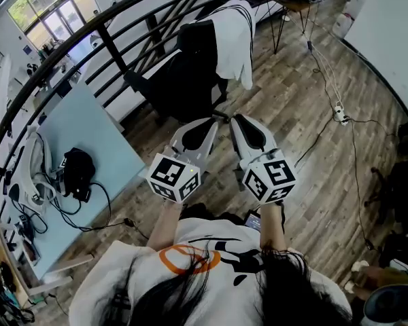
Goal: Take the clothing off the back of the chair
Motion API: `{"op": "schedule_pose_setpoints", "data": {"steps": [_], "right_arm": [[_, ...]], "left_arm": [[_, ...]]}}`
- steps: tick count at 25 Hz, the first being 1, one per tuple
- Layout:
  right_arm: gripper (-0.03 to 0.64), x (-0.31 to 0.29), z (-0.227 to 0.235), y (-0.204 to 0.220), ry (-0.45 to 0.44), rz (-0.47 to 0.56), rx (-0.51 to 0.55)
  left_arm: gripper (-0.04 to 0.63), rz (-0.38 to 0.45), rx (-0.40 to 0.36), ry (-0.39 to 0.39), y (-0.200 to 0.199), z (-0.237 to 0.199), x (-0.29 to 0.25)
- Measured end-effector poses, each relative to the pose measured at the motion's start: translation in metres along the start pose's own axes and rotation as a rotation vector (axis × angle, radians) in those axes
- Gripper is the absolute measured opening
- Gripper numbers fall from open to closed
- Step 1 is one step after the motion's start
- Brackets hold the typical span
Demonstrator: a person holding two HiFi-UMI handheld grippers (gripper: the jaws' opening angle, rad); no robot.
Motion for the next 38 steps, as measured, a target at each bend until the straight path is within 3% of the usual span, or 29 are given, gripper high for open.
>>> {"op": "schedule_pose_setpoints", "data": {"steps": [21, 26, 29, 33, 38], "right_arm": [[0.060, 0.032, 0.039, 0.011, -0.004, -0.027, 0.003], [0.060, 0.023, 0.047, 0.012, -0.001, -0.030, 0.005], [0.061, 0.010, 0.058, 0.014, 0.005, -0.035, 0.012], [0.061, -0.018, 0.076, 0.008, 0.007, -0.031, 0.018], [0.071, -0.068, 0.097, 0.003, -0.017, -0.042, 0.023]], "left_arm": [[0.100, -0.033, 0.002, -0.016, 0.021, 0.036, -0.020], [0.105, -0.039, 0.001, -0.033, 0.023, 0.024, -0.027], [0.154, -0.053, 0.003, -0.040, 0.028, 0.012, -0.039], [0.160, -0.035, 0.008, -0.032, 0.026, -0.009, -0.060], [0.210, -0.035, -0.046, -0.010, 0.020, -0.045, -0.093]]}}
Point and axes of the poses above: the fingertips, and each gripper's own axes: x backward along the fingers, z to its right, y out of its underside, the point moved 8 cm from there along x, backward along the fingers
